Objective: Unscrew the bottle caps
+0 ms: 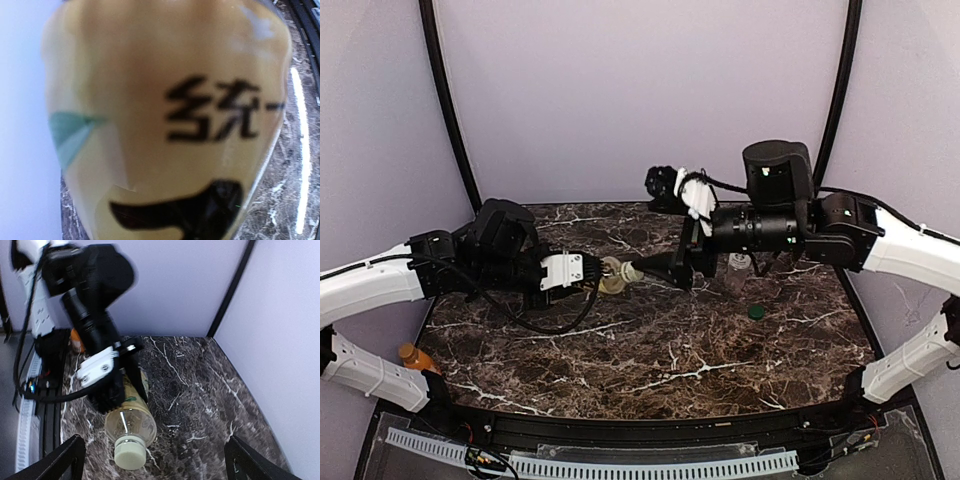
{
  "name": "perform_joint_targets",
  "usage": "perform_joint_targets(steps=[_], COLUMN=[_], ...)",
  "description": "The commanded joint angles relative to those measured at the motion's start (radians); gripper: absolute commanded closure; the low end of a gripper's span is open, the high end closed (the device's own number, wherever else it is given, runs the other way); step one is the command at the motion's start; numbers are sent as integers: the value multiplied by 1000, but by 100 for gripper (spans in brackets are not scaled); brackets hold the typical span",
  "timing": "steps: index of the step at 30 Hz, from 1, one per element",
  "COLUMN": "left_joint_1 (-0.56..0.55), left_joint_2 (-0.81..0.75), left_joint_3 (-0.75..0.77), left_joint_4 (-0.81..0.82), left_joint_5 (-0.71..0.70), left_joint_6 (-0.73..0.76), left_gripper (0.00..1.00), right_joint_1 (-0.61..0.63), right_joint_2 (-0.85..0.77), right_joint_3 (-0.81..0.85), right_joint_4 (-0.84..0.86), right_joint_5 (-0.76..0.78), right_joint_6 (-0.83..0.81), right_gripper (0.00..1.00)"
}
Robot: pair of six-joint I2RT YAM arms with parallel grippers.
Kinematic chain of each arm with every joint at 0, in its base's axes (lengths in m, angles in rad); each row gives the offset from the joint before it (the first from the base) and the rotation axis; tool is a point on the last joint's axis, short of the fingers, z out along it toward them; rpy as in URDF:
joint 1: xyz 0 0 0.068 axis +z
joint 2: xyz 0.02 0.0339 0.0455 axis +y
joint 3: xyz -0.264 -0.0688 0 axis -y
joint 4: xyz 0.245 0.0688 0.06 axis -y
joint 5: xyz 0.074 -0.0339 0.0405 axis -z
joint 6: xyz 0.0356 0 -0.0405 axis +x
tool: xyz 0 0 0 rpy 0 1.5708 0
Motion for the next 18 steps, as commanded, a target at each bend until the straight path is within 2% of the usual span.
perform_joint_targets(steps=[1,5,9,16,18], left_joint_1=[3,3,3,3,3], left_joint_2=[-14,-13,-16,-15,-15], left_joint_3=[-37,-47,-71,-74,-74], left_joint_4=[217,301,338,339,339], left_joint_5=[-257,-334,-349,-347,-344], left_joint_6=[22,55,79,83,87], left_gripper=[99,99,99,99,99], right_joint_1=[-151,-163,-164,-163,-164], right_joint_2=[99,143,169,192,196], right_joint_3=[82,100,109,99,97], right_joint_4=[3,-8,-6,13,24], right_joint_5=[-72,-119,-143,-173,-183], right_joint_6=[696,844,885,899,903], right_gripper=[7,10,17,49,52])
